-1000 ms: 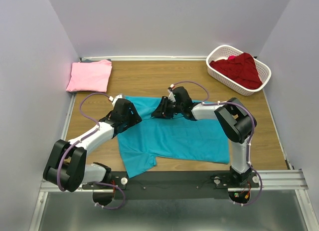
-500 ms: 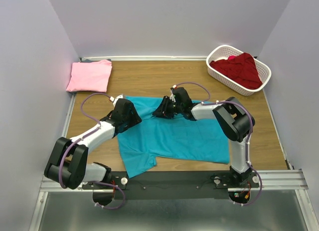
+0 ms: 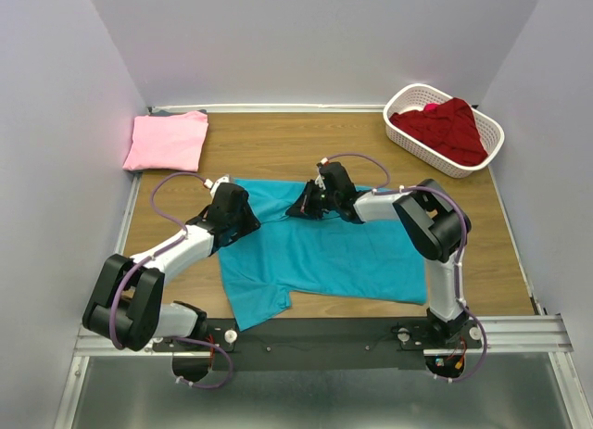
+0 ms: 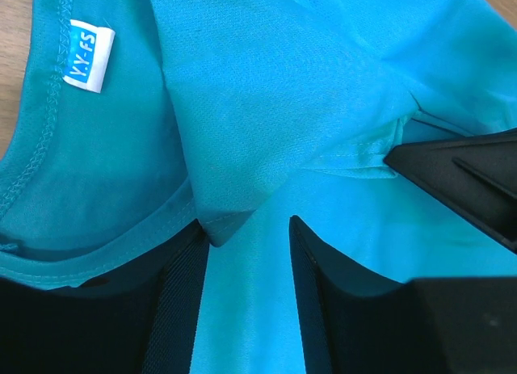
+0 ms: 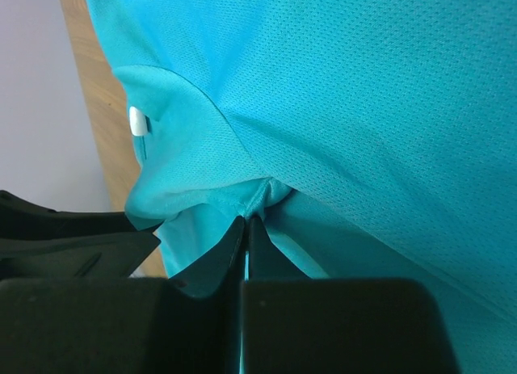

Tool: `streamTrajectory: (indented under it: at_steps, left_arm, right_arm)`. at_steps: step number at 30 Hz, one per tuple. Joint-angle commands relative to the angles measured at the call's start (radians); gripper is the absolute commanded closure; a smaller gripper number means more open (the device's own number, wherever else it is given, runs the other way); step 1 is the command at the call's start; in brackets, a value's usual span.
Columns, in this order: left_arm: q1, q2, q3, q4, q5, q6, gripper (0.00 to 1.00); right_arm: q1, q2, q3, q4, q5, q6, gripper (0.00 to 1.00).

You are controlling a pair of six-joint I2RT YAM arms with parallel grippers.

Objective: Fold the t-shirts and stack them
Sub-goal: Fold the tshirt

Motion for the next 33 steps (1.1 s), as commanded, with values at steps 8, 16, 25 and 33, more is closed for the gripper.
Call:
streamTrajectory:
  at_steps: [8, 16, 25, 33]
  left_arm:
    - [0.004, -0.026, 0.042, -0.033, 0.009, 0.01, 0.74]
    - [0.004, -0.003, 0.034, -0.051, 0.051, 0.007, 0.87]
    - [0.01, 0.011, 0.02, -0.091, 0.137, 0.004, 0.88]
    - [0.015, 0.023, 0.017, -0.12, 0.187, 0.003, 0.87]
  right_arm:
    - [0.004, -0.05, 0.005, -0.069, 0.043, -0.052, 0.99]
    - [0.002, -0.085, 0.036, -0.189, 0.055, -0.157, 0.99]
    - [-0.007, -0.048, 0.095, -0.267, 0.014, -0.217, 0.99]
    - [-0.007, -0.041, 0.125, -0.312, 0.014, -0.251, 0.99]
